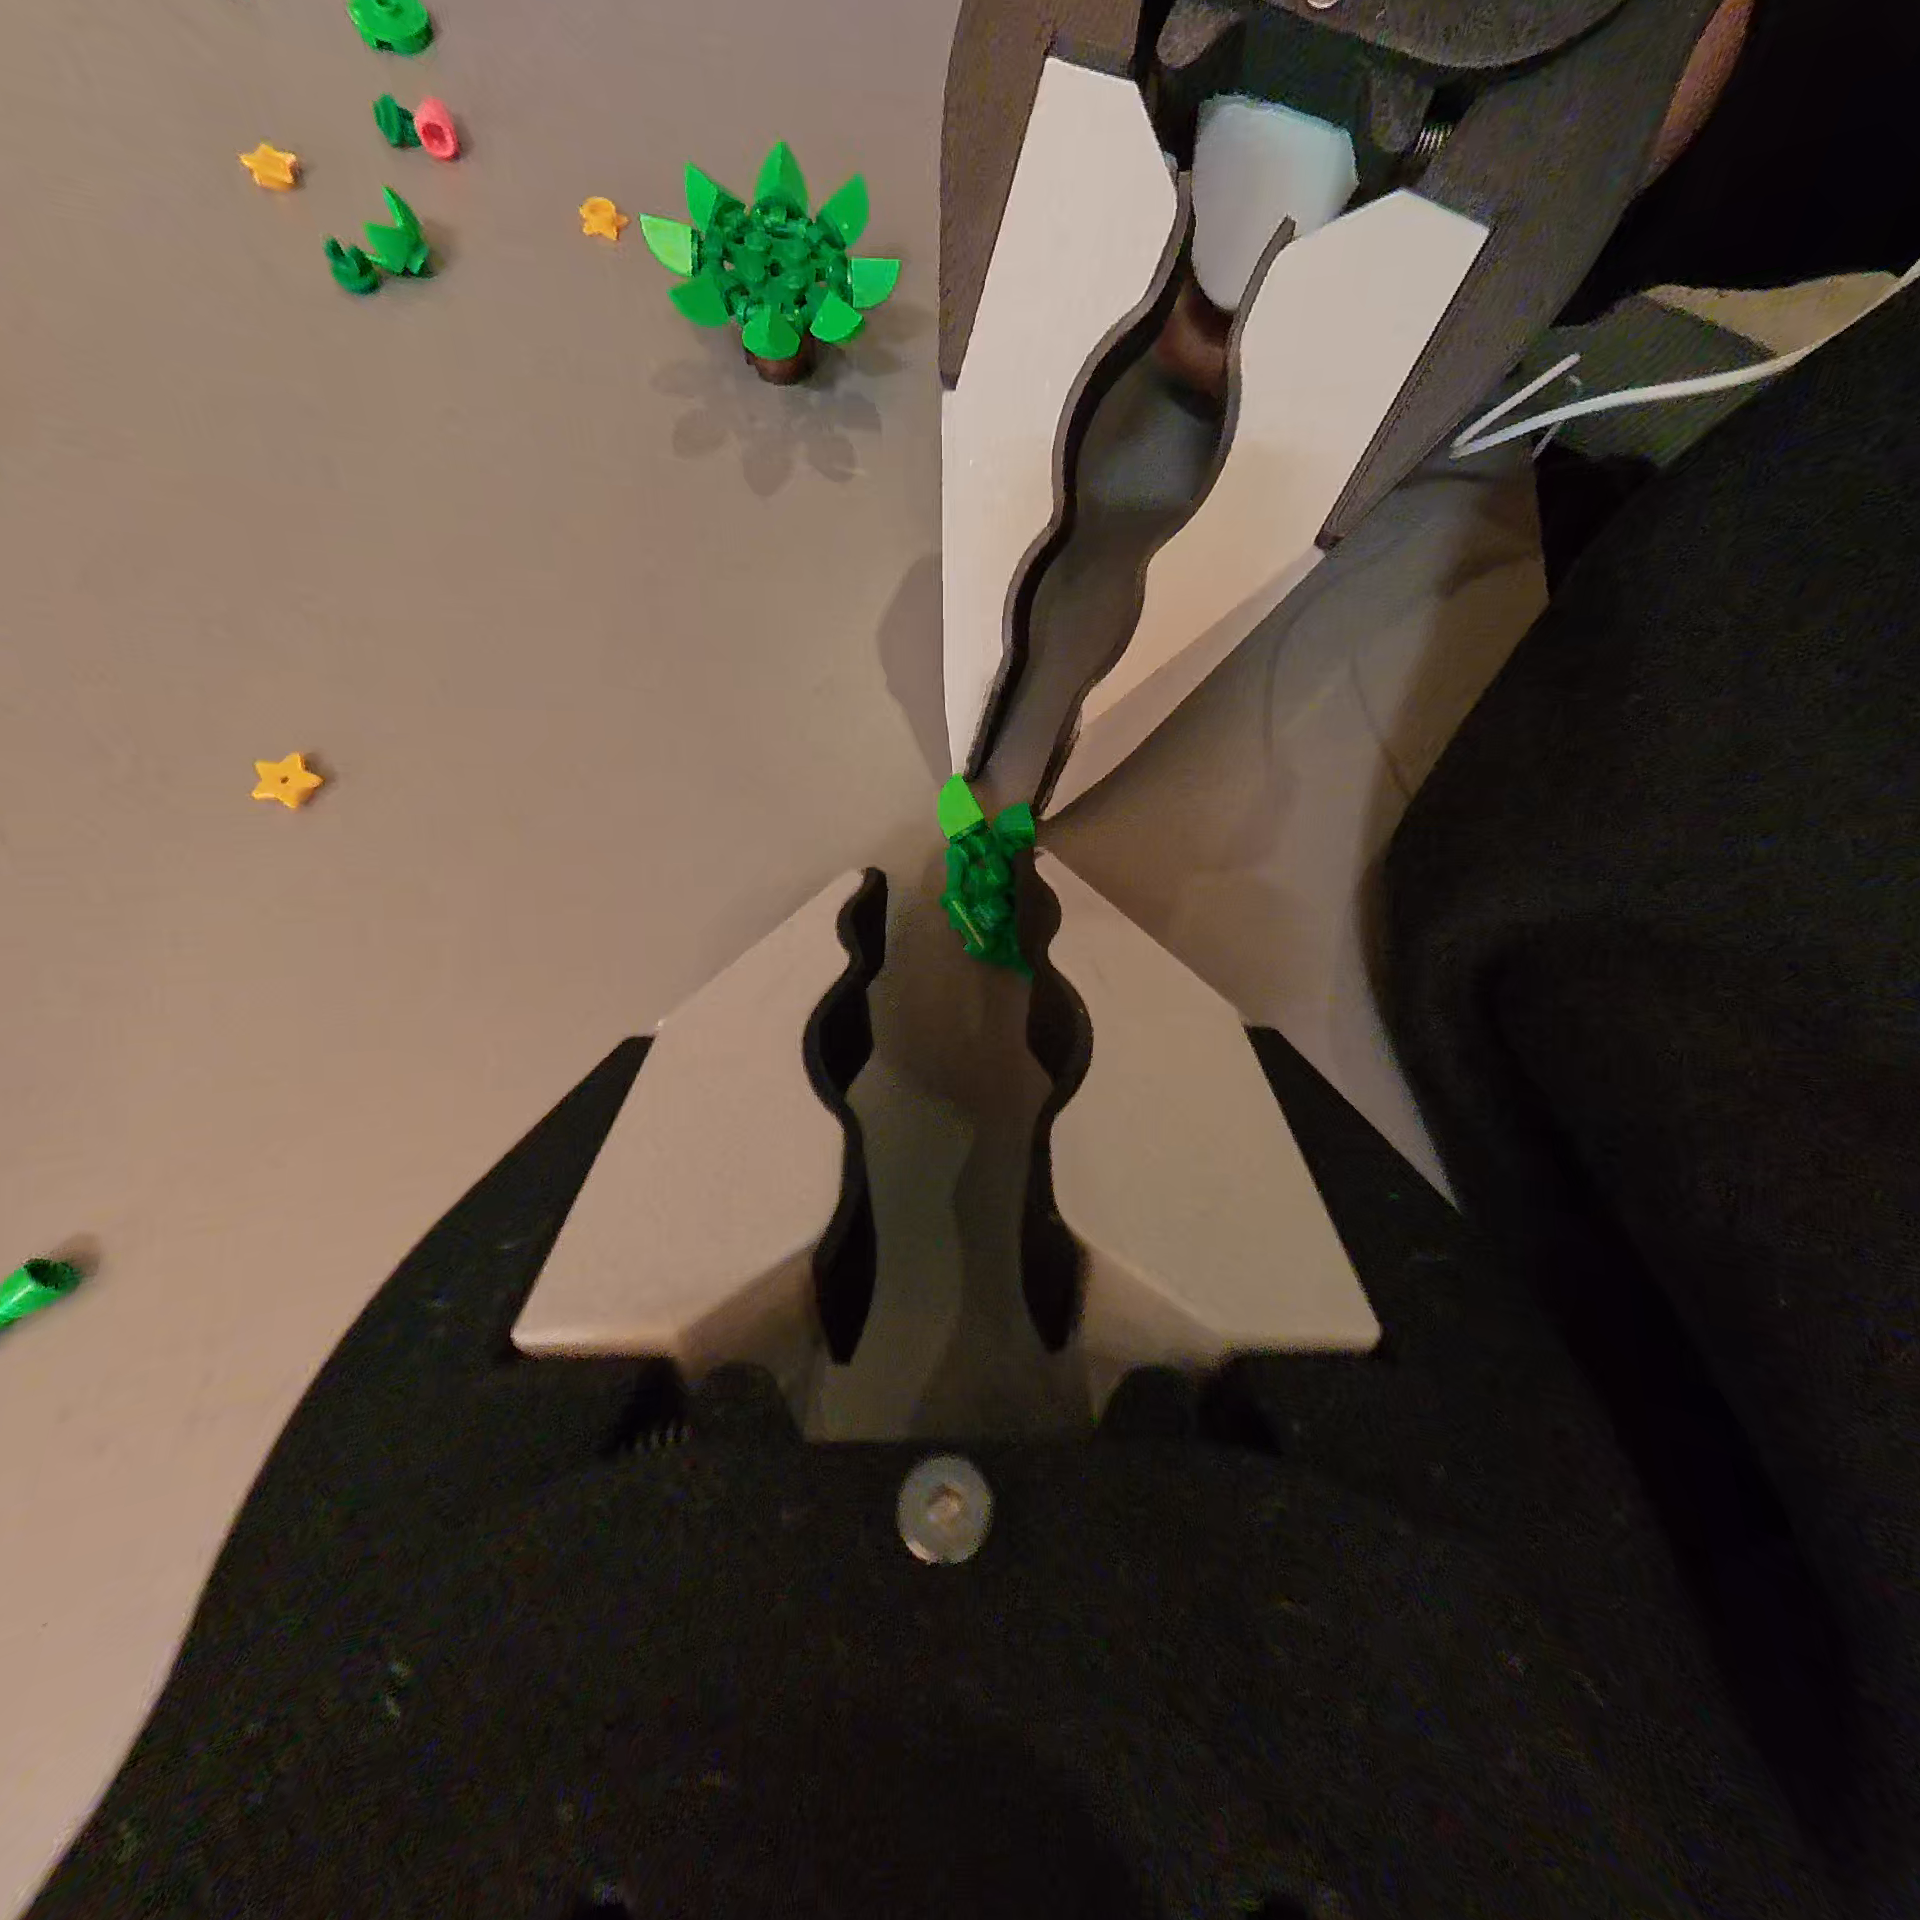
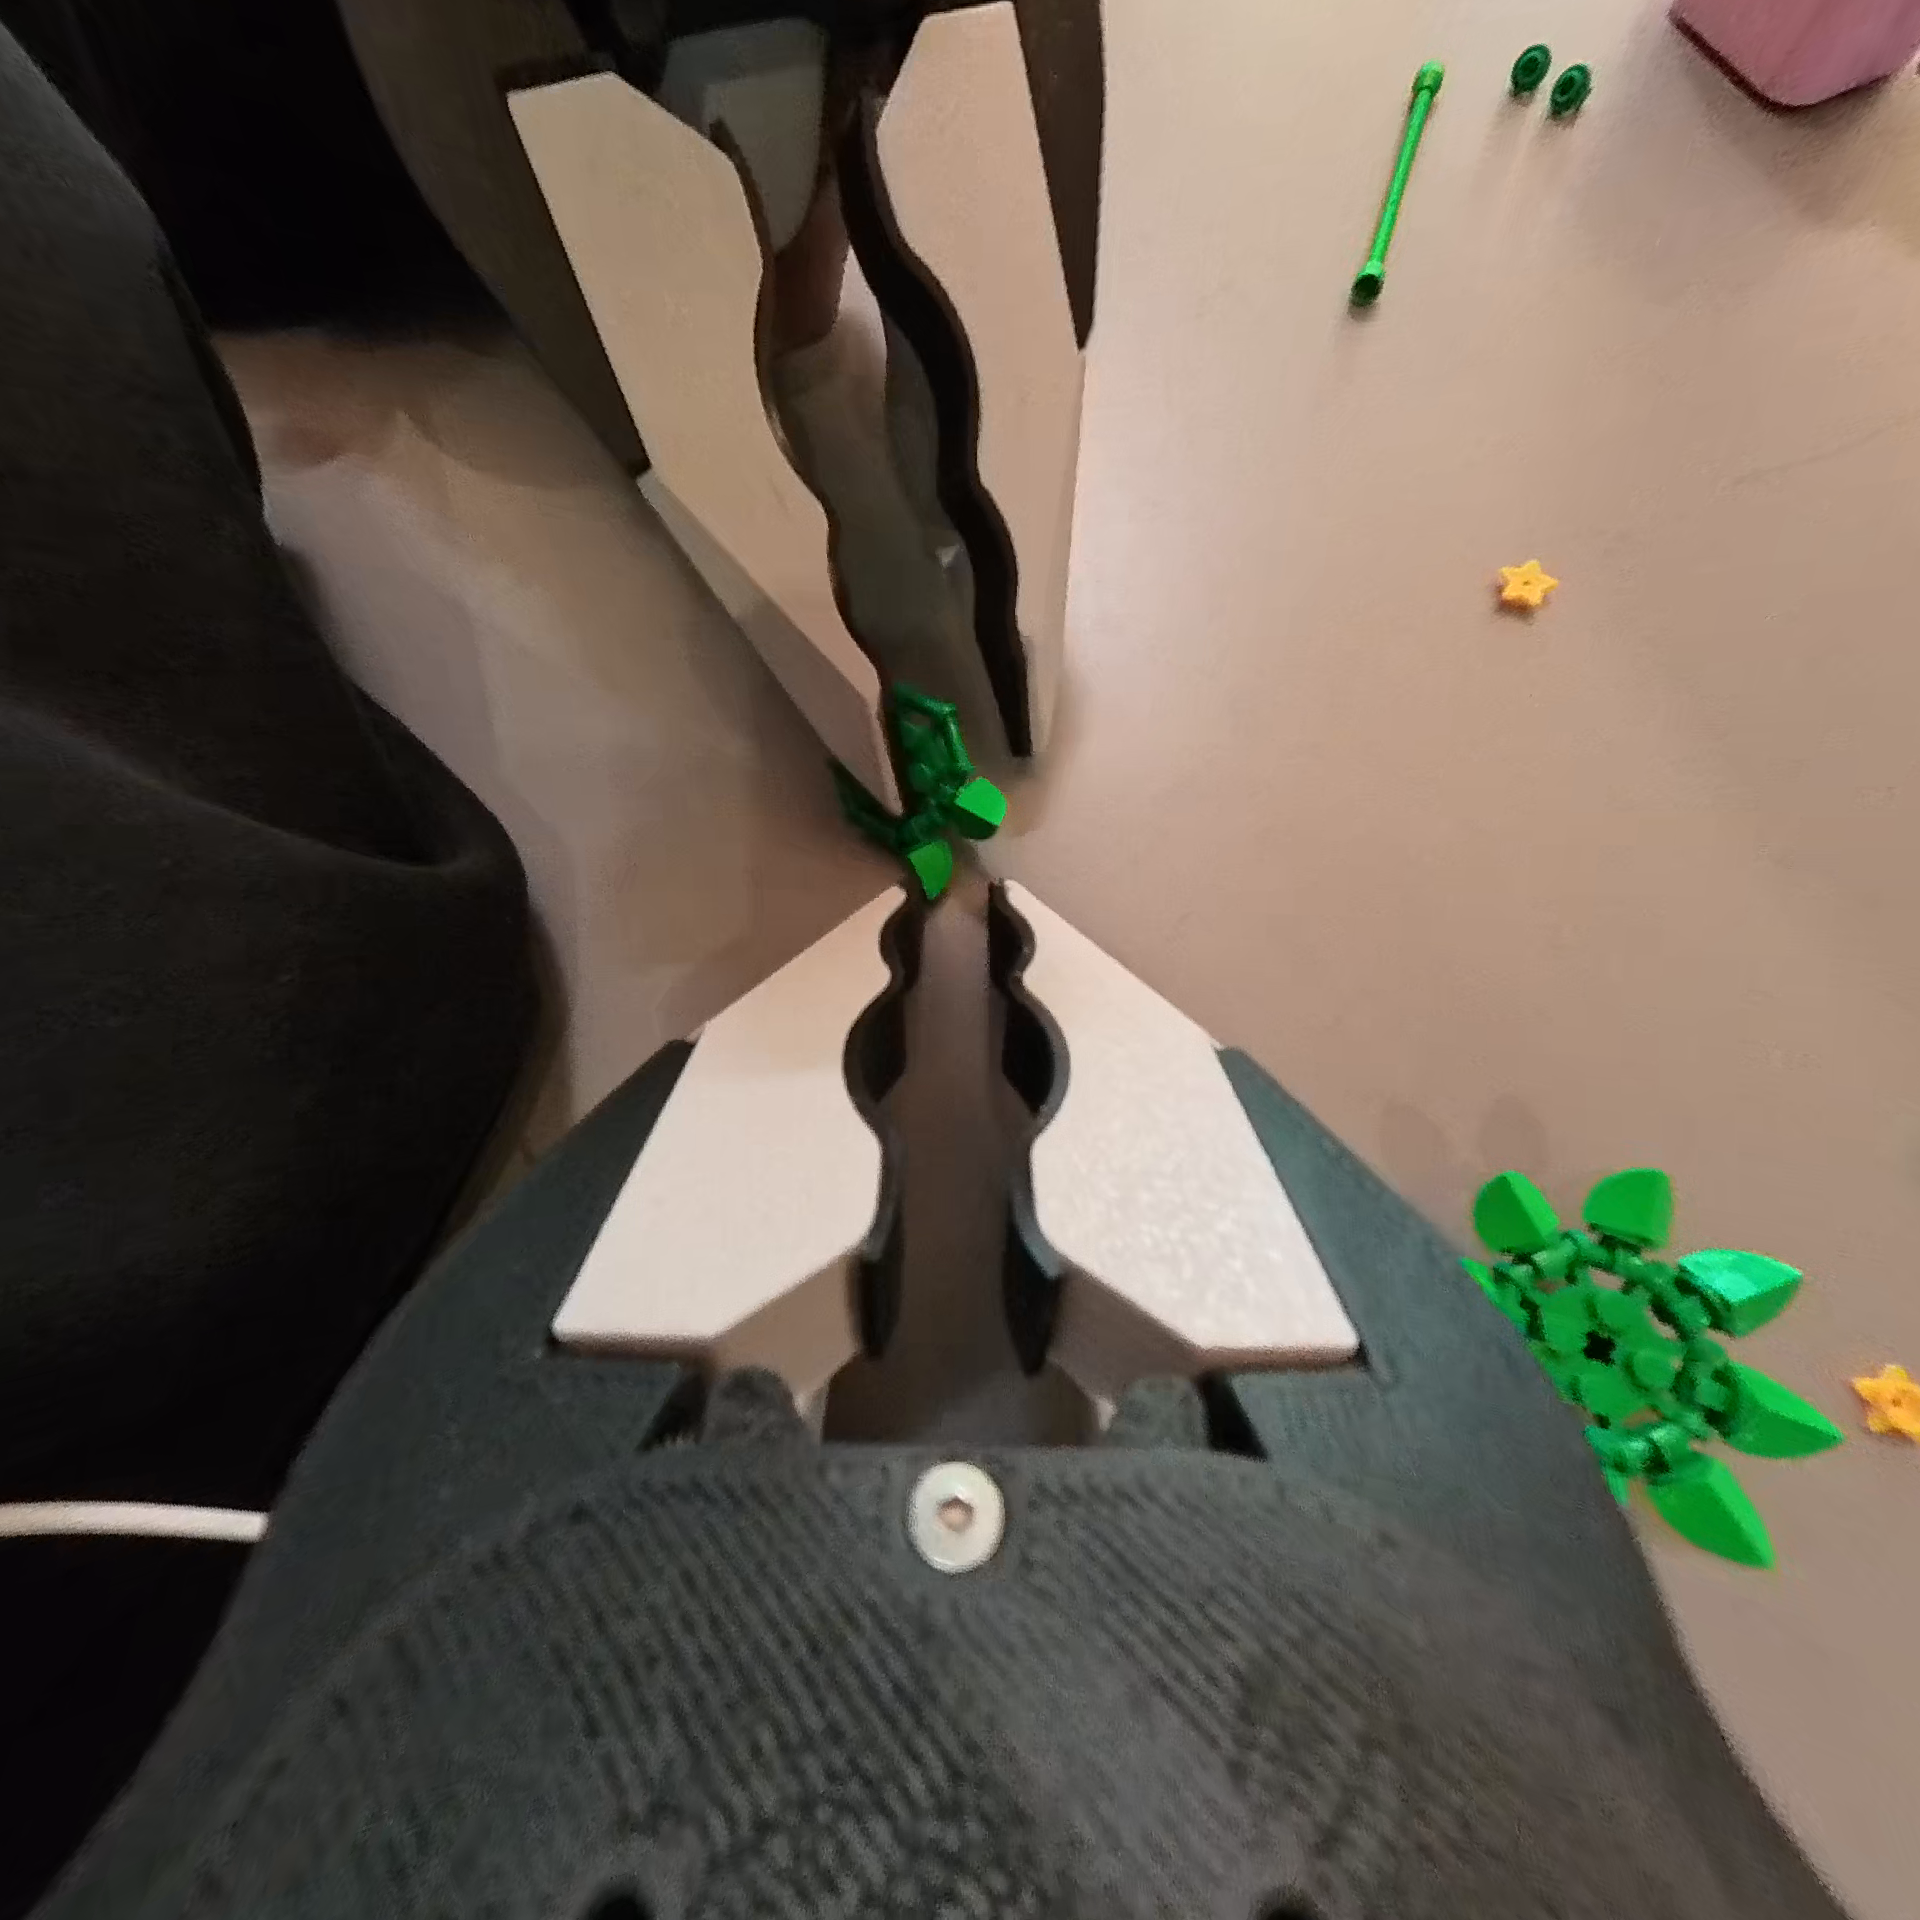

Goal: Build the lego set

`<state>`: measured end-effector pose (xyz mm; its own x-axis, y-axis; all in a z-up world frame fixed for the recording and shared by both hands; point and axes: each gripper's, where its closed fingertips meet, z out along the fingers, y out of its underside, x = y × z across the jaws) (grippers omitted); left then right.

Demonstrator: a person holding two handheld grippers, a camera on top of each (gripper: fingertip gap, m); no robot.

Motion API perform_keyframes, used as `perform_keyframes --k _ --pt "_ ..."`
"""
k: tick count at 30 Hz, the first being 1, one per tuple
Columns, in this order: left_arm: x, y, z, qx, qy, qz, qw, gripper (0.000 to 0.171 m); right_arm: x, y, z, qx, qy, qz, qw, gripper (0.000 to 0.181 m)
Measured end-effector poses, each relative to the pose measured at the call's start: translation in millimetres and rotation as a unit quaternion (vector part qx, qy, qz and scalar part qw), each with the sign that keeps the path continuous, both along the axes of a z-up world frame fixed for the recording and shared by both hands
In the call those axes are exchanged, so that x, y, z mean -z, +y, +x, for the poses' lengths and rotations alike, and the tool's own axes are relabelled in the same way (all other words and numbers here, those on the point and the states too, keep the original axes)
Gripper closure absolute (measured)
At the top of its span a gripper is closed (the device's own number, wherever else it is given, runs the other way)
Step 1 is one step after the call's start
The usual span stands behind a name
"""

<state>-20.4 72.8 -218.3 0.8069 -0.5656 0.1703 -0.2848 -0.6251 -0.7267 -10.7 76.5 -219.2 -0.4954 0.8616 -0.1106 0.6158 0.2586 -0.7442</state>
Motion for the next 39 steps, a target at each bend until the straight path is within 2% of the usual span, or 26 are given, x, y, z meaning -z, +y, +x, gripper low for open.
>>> perform_keyframes --k 10,13,19,24,29,34,37,39 --pt "-1 -9 1 0.021 -0.012 -0.005 1.0 0.159 -2 -9 -4 -0.007 -0.014 -0.033 0.999 0.162" --pt "-4 -7 -2 0.006 -0.029 -0.008 1.0 0.16 -2 -9 -5 -0.008 -0.015 -0.035 0.999 0.161" --pt "-27 1 -9 -0.028 -0.146 0.01 0.989 0.16 -7 -5 -9 0.01 -0.012 -0.062 0.998 0.163" --pt "-40 5 -10 -0.037 -0.225 0.01 0.974 0.161 -35 -2 -16 0.024 0.027 -0.166 0.985 0.163" --pt "-46 7 -8 -0.037 -0.231 0.029 0.972 0.161 -57 -2 -15 0.02 0.041 -0.281 0.959 0.163" --pt "-50 8 -6 -0.033 -0.24 0.039 0.969 0.161 -50 0 -16 0.032 0.024 -0.271 0.962 0.163" --pt "-50 9 -7 -0.038 -0.234 0.043 0.97 0.161 -49 -3 -15 0.025 0.012 -0.283 0.959 0.176" --pt "-49 10 -7 -0.04 -0.219 0.051 0.974 0.161 -47 -3 -15 0.028 -0.002 -0.298 0.954 0.176"
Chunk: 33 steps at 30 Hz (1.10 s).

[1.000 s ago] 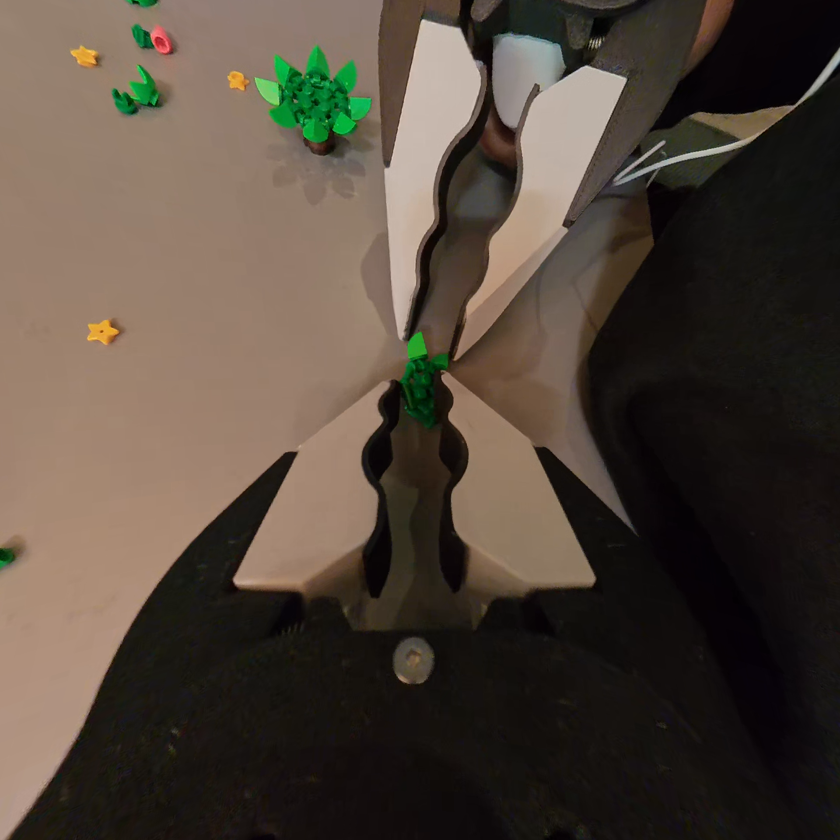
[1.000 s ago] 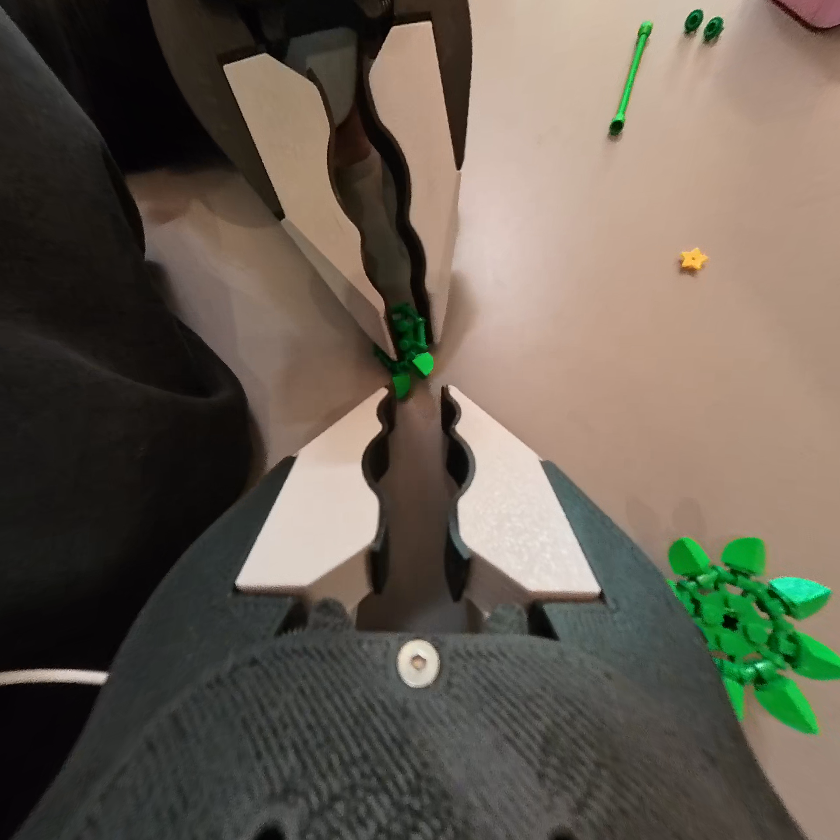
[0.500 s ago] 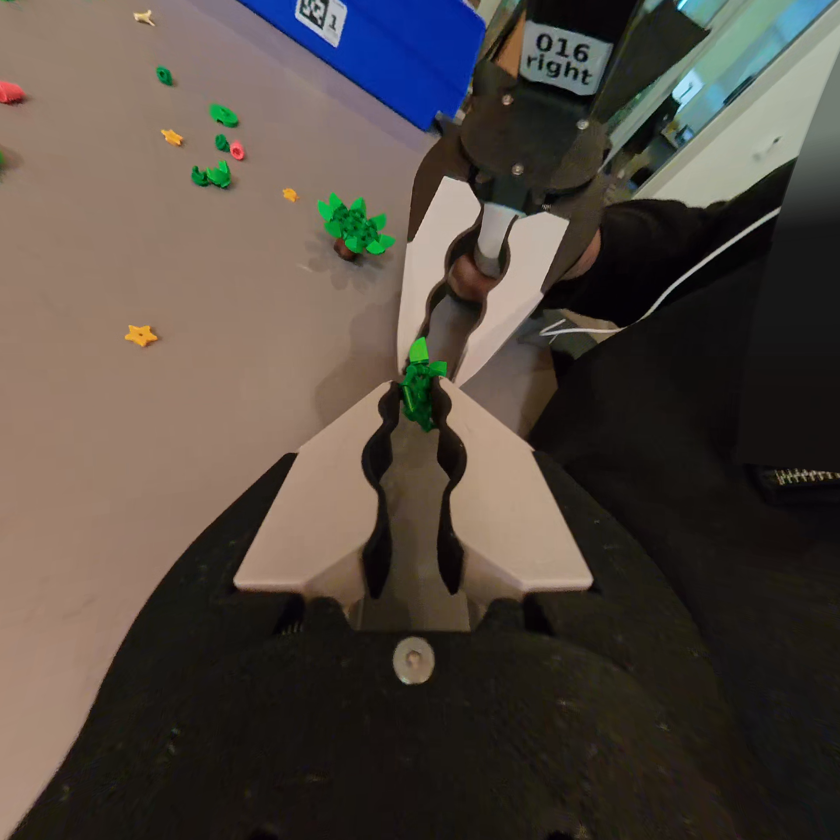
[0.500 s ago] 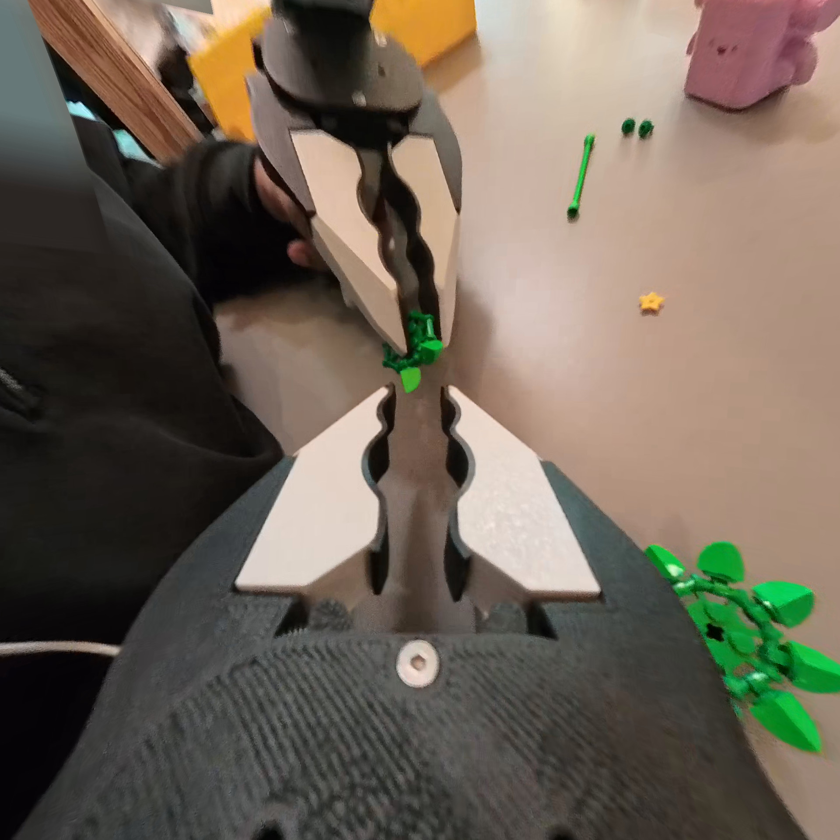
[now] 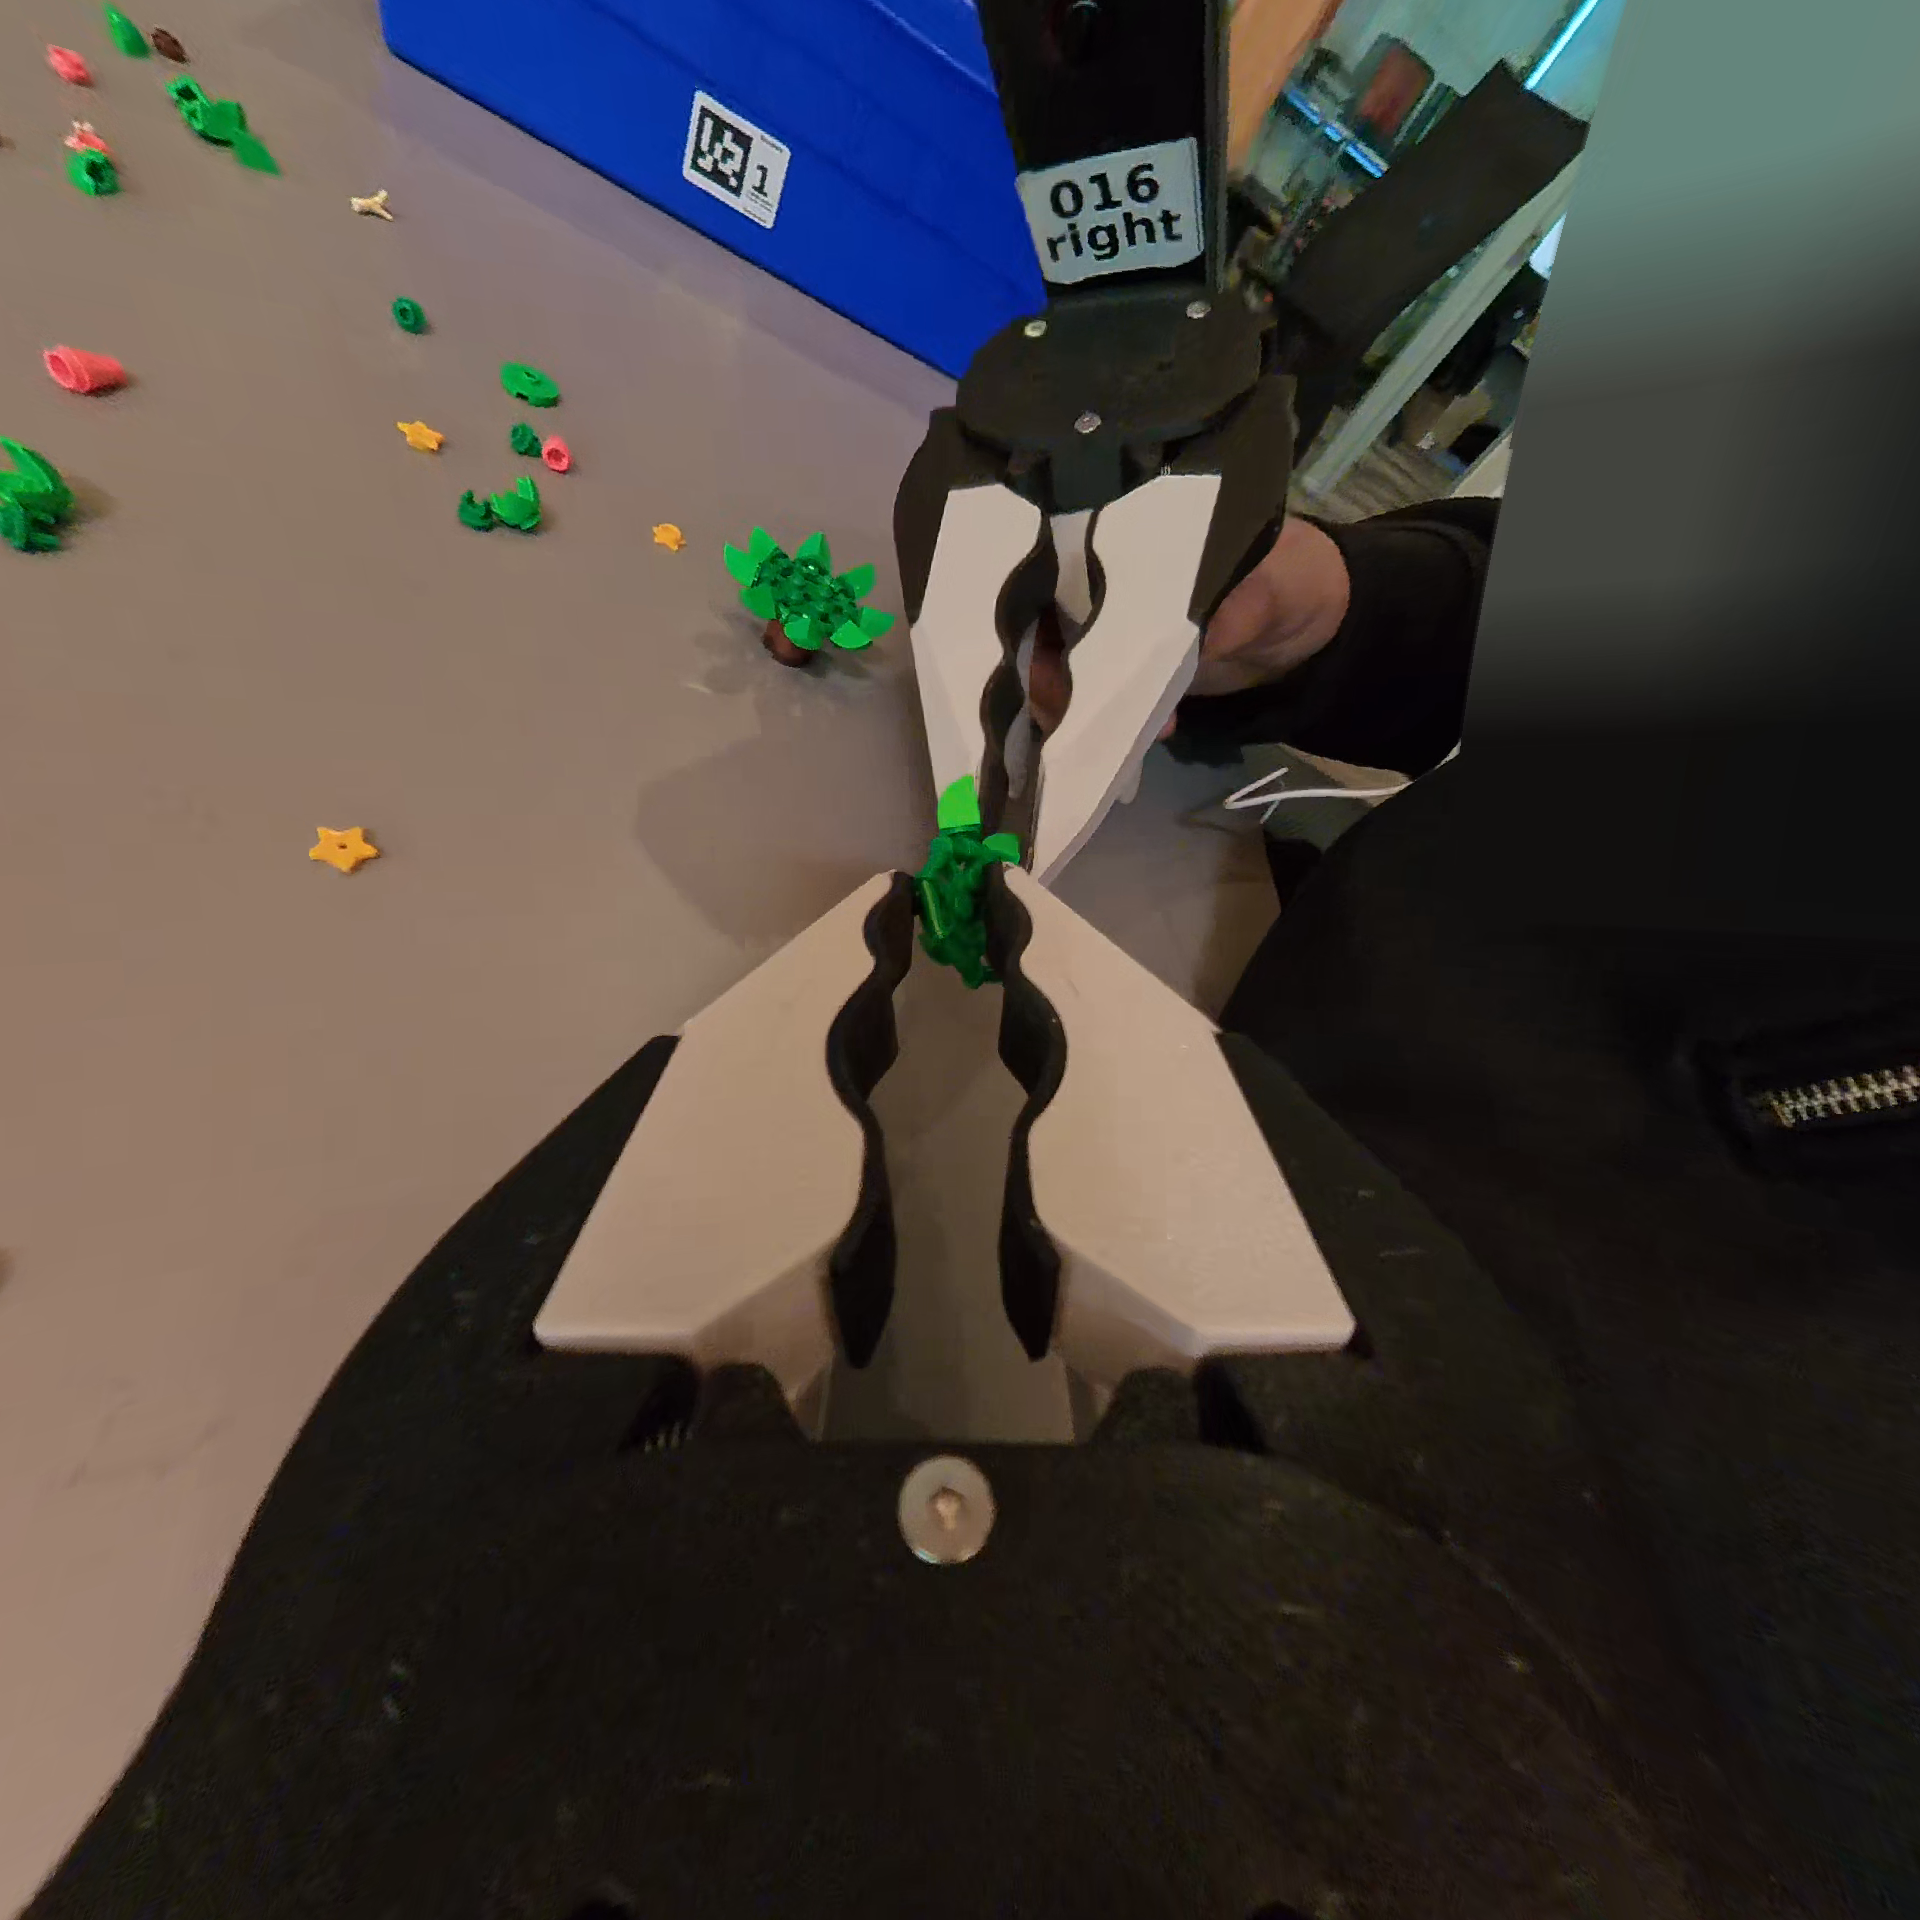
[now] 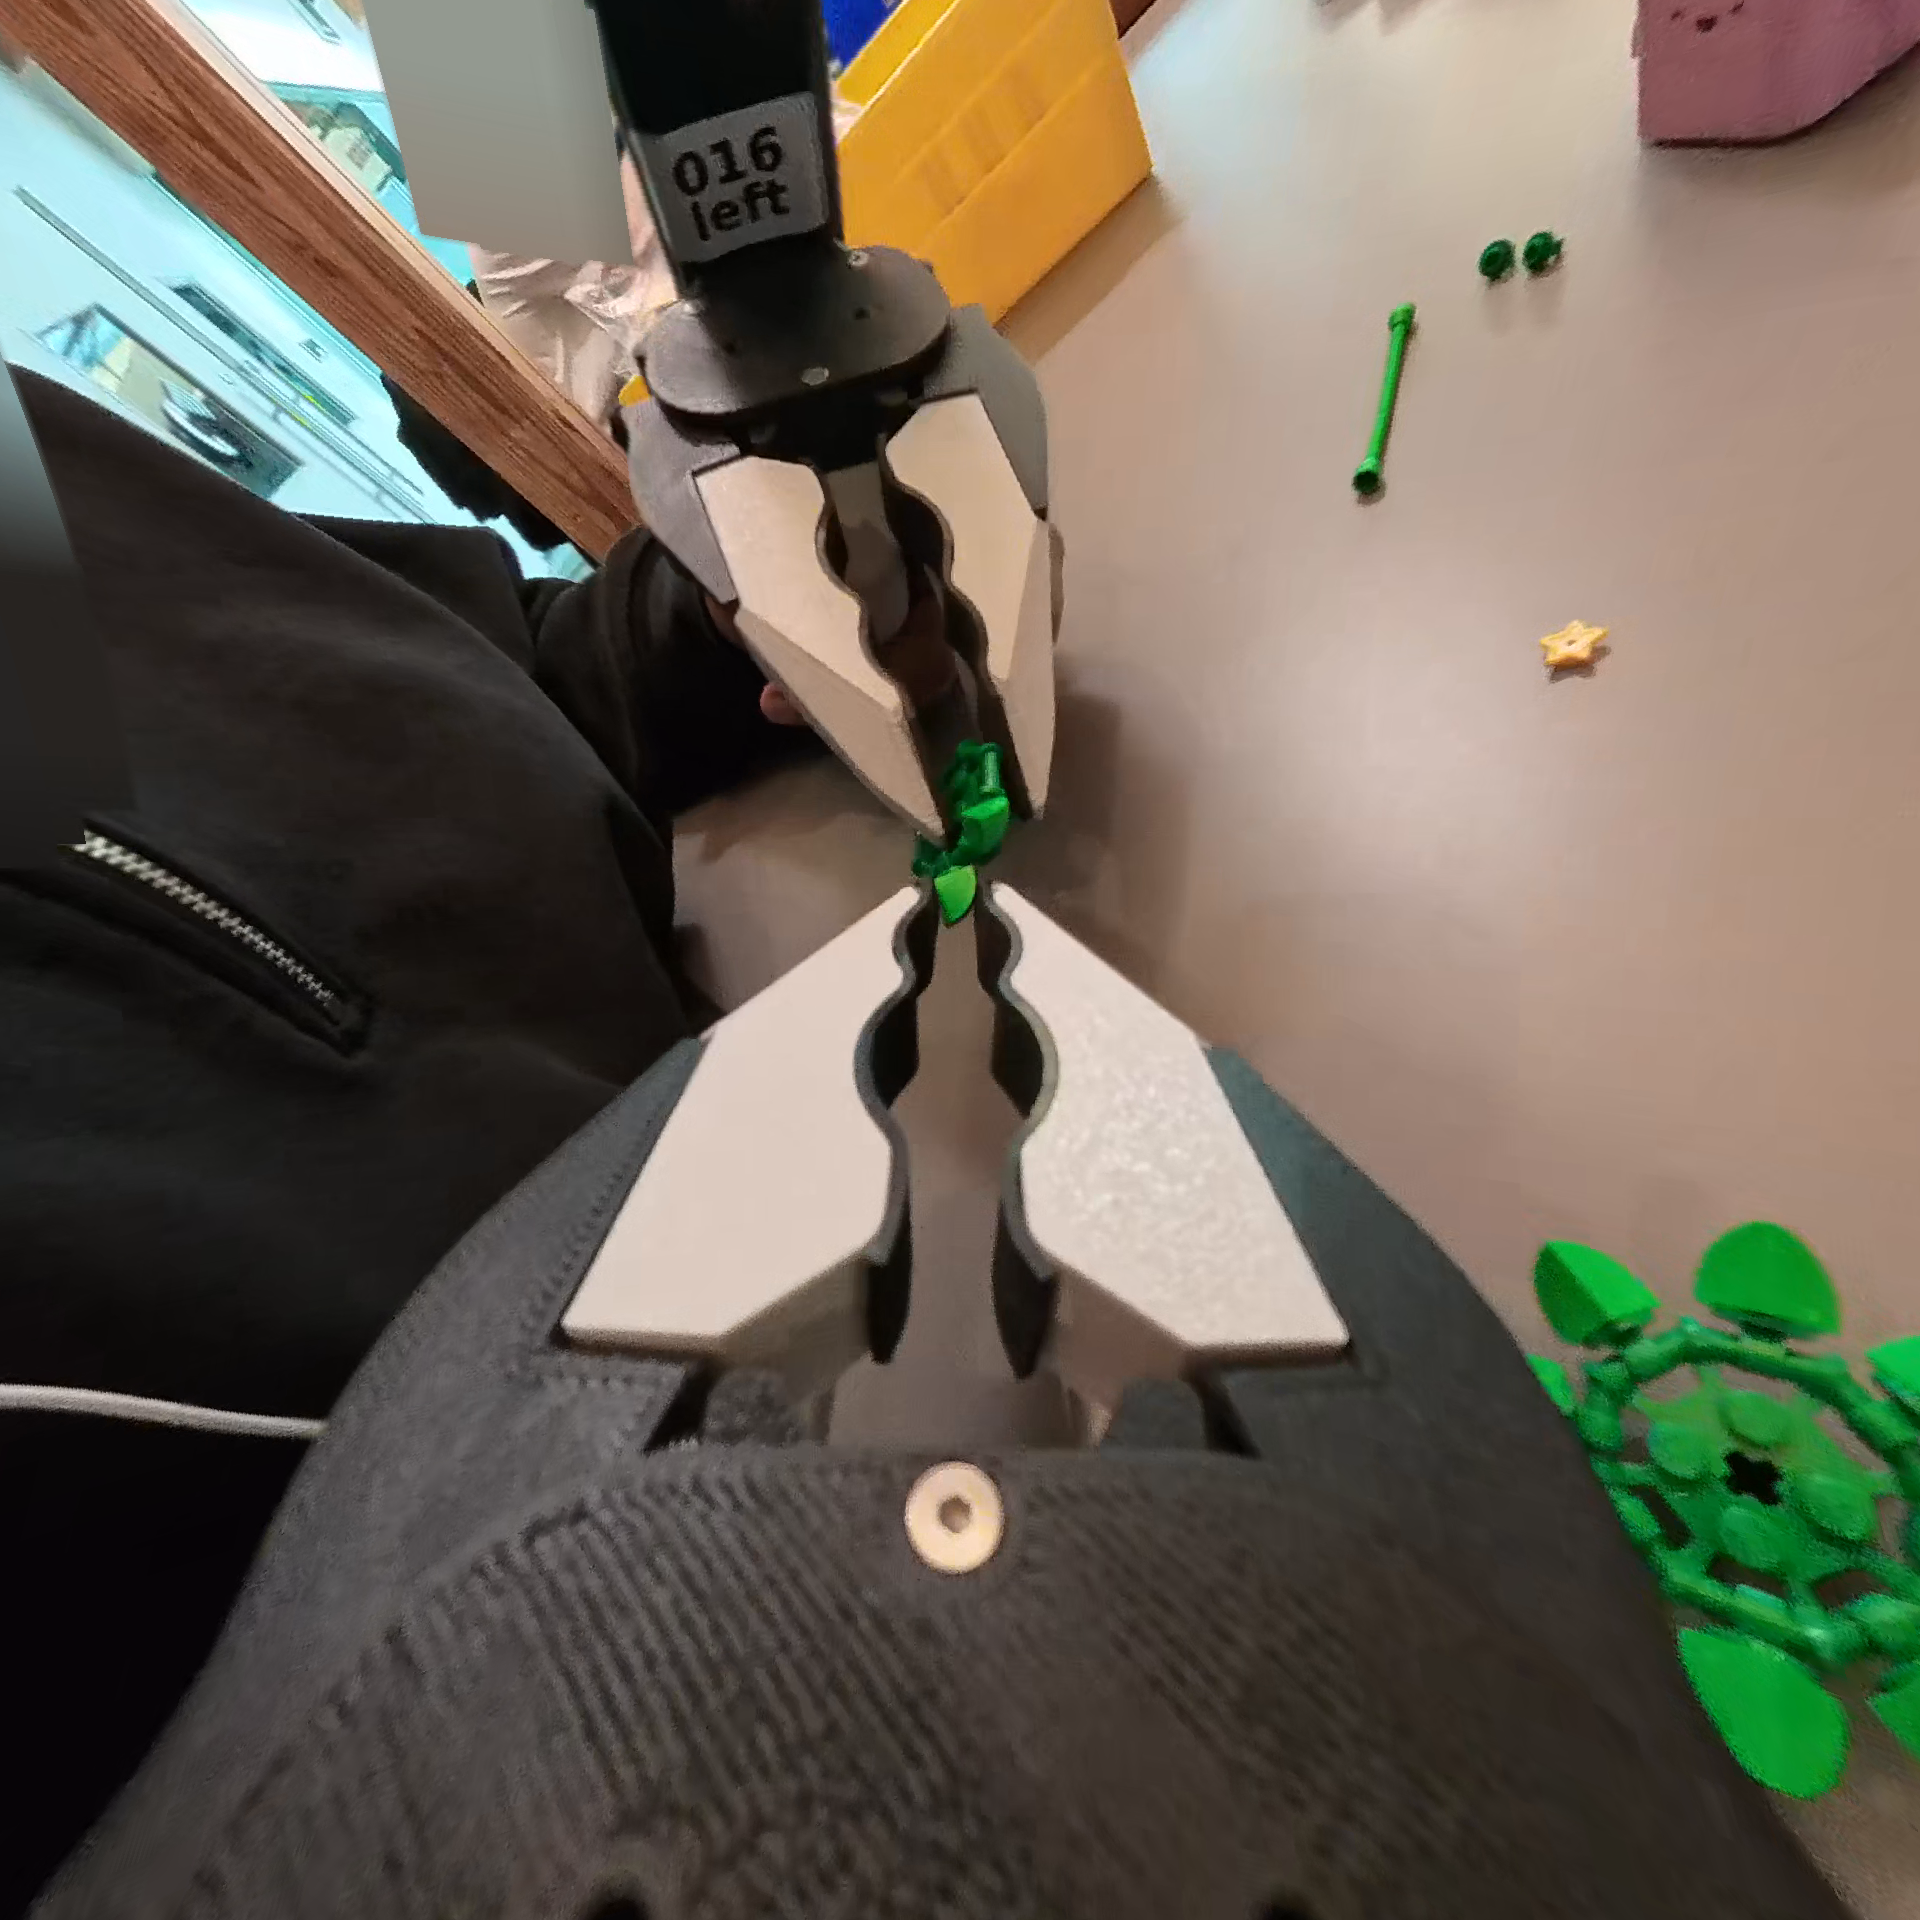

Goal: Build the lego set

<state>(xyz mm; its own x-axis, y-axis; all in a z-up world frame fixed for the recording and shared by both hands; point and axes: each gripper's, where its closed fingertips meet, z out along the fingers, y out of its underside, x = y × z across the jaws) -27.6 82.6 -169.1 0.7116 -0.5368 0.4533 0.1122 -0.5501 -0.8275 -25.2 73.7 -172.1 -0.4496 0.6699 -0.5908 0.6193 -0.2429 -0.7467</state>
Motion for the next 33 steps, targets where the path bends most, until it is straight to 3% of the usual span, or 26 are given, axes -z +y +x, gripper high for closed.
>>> perform_keyframes --k 10,17,33 --pt "11 6 -4 -0.033 0.146 0.038 0.988 0.161 11 6 -2 0.046 -0.065 -0.024 0.997 0.177" --pt "17 5 -4 -0.031 0.176 0.031 0.983 0.161 17 6 -2 0.055 -0.085 -0.041 0.994 0.177" --pt "16 4 -2 -0.024 0.16 0.028 0.986 0.162 15 9 -1 0.069 -0.092 -0.09 0.989 0.177"
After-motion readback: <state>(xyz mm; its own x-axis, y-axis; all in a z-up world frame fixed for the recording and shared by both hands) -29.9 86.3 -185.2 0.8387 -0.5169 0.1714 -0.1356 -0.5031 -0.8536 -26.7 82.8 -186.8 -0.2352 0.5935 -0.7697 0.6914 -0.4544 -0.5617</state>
